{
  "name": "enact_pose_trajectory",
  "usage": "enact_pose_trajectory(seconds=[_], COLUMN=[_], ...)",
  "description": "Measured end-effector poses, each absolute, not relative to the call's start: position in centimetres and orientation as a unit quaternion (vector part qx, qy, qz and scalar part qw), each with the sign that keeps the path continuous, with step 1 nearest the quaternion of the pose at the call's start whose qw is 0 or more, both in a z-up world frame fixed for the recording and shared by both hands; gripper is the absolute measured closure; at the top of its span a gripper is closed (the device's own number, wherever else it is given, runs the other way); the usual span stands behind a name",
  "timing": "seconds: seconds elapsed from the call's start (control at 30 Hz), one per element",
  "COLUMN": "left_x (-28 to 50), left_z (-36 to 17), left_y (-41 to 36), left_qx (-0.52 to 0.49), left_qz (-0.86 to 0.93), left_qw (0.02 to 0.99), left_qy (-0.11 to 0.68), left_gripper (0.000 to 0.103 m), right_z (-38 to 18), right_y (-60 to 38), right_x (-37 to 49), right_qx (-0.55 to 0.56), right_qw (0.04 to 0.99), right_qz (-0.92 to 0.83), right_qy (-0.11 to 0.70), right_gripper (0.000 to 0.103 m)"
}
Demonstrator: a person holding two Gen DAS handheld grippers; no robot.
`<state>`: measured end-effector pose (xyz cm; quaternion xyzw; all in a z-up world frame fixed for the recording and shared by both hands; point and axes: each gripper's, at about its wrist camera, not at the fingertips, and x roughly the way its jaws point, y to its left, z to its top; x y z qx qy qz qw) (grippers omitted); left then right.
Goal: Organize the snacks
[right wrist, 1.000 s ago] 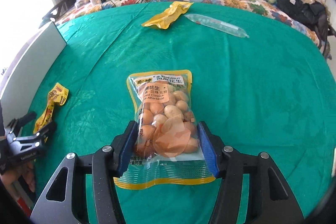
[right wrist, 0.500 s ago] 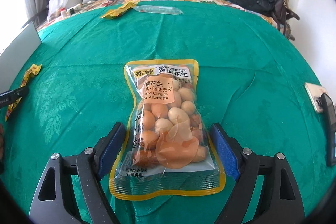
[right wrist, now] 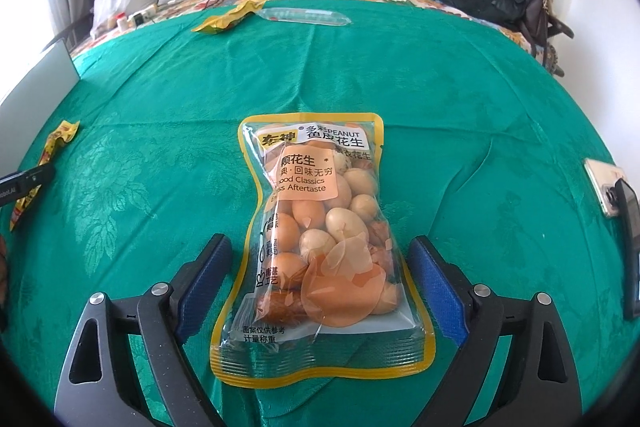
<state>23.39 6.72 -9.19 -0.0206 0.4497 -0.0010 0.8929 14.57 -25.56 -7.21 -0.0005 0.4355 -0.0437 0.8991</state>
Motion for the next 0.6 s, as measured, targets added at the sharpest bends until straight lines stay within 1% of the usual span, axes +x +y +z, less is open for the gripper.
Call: enact_pose_trajectory(seconds=[0.6], left_x=[23.36], left_z=[-9.19], left_y=[6.76], left_qx=[-0.021], left_qz=[-0.001], left_qw=[0.893], left_qy=[0.450], left_gripper=[0.000], right_z=[-7.17], right_y=[-25.52], right_x=[14.58], right_qx=[-0.001], right_qw=[0.899], right_qz=[-0.044], right_qy=[0.436], right_gripper=[0.009])
